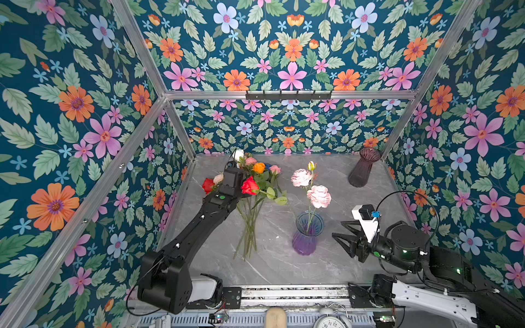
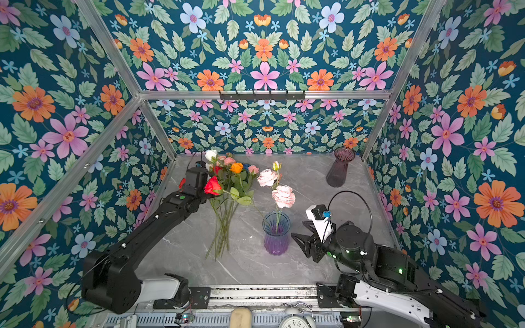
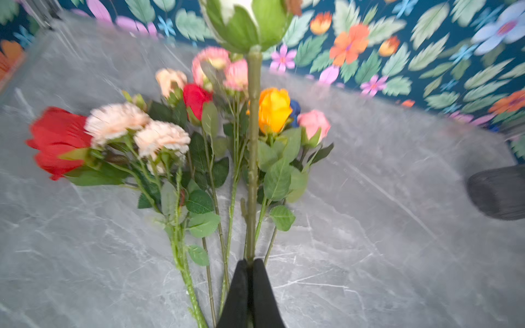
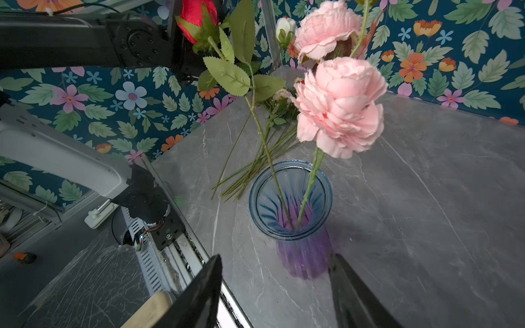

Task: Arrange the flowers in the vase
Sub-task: 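Lift the white rose upright out of the pile with the left gripper, then raise the white rose with the left gripper while the right gripper reaches its stem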

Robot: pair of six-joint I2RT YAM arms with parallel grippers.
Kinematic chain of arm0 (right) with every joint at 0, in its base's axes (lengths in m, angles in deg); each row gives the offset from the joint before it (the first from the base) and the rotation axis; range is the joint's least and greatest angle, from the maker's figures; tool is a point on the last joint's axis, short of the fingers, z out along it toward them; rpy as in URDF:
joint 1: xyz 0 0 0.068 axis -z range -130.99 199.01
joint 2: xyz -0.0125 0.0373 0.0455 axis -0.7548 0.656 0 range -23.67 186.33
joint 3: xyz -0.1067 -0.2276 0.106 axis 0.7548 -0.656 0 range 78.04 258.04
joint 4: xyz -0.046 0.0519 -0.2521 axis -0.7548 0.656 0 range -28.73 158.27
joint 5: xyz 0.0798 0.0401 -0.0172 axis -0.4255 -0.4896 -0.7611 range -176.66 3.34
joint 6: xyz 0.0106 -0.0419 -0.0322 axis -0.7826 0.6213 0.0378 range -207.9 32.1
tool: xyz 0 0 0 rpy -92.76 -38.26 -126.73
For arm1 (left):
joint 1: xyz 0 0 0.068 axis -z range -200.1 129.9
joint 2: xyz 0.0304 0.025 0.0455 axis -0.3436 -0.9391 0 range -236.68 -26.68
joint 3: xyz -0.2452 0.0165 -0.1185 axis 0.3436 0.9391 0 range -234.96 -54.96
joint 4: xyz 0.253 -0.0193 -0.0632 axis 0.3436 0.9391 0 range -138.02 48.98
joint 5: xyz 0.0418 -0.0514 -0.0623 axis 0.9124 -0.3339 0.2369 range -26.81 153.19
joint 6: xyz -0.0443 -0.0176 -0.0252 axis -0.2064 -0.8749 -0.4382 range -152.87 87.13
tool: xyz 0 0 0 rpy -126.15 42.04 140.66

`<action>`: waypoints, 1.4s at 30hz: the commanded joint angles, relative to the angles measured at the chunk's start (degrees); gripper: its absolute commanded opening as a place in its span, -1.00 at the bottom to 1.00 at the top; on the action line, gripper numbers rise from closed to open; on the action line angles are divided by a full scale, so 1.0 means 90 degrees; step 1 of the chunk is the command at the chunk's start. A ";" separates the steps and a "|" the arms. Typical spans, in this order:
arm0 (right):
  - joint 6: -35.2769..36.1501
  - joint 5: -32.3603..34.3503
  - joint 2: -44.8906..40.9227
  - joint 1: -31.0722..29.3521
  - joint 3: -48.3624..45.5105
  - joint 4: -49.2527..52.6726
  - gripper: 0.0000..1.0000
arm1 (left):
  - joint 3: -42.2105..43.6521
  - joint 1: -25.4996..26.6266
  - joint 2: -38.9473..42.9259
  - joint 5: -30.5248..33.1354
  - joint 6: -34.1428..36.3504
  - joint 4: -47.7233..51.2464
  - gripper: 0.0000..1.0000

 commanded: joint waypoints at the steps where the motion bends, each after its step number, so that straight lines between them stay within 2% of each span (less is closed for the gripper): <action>1: -0.0025 0.0220 -0.0034 -0.0004 0.0121 0.0180 0.22 | -0.0014 -0.0024 0.0635 0.0713 -0.0043 0.0470 -1.00; 3: -0.0017 0.0090 -0.0069 0.0001 0.0137 0.0138 0.22 | -0.0024 -0.0034 0.1250 0.1313 -0.0038 0.0679 -1.00; 5: 0.0003 -0.0111 -0.0085 -0.0003 0.0133 0.0024 0.24 | -0.0029 -0.0034 0.1911 0.1614 0.0050 0.0670 -1.00; 9: 0.0079 -0.0431 -0.0001 -0.0002 0.0156 -0.0178 0.27 | -0.0367 -0.0034 0.3125 0.2007 0.0247 0.0469 -1.00; 11: 0.0124 -0.0567 0.0031 -0.0002 0.0187 -0.0261 0.27 | -0.0728 -0.0032 0.3464 0.2213 0.0296 0.0459 -1.00; 13: 0.0130 -0.0607 0.0087 0.0001 0.0233 -0.0323 0.27 | -0.1008 -0.0034 0.3792 0.2134 0.0423 0.0208 -1.00; 17: 0.0193 -0.1038 0.0213 0.0001 0.0293 -0.0580 0.27 | -0.1503 -0.0027 0.4247 0.1447 0.0534 -0.0673 -1.00; 20: 0.0271 -0.1616 0.0418 -0.0004 0.0454 -0.0739 0.27 | -0.2289 -0.0035 0.4004 0.0921 0.0332 -0.0643 -1.00; 22: 0.0320 -0.1786 0.0576 -0.0004 0.0630 -0.0730 0.27 | -0.2674 -0.0027 0.3769 0.0308 0.0080 -0.0664 -1.00; 28: 0.0492 -0.2421 0.1154 -0.0004 0.1196 -0.0428 0.25 | -0.3380 -0.0027 0.2384 -0.3257 -0.1180 -0.1395 -1.00; 30: 0.0510 -0.2630 0.1193 -0.0004 0.1235 -0.0597 0.25 | -0.3247 -0.0027 0.1966 -0.4320 -0.1954 -0.2170 -1.00; 31: 0.0543 -0.2710 0.1199 0.0000 0.1255 -0.0663 0.25 | -0.3115 -0.0033 0.1848 -0.4603 -0.2291 -0.2545 -1.00; 36: 0.0560 -0.3342 0.1174 0.0000 0.1272 -0.1354 0.25 | -0.2033 0.0006 0.1543 -0.5332 -0.3535 -0.4483 -1.00; 40: 0.0728 -0.3377 0.1486 0.0014 0.1578 -0.1362 0.24 | -0.1662 0.0230 0.1318 -0.5623 -0.3942 -0.5138 -1.00; 42: 0.0842 -0.3587 0.1827 0.0331 0.2014 -0.1213 0.23 | -0.1562 0.0481 0.1237 -0.5630 -0.3964 -0.5298 -1.00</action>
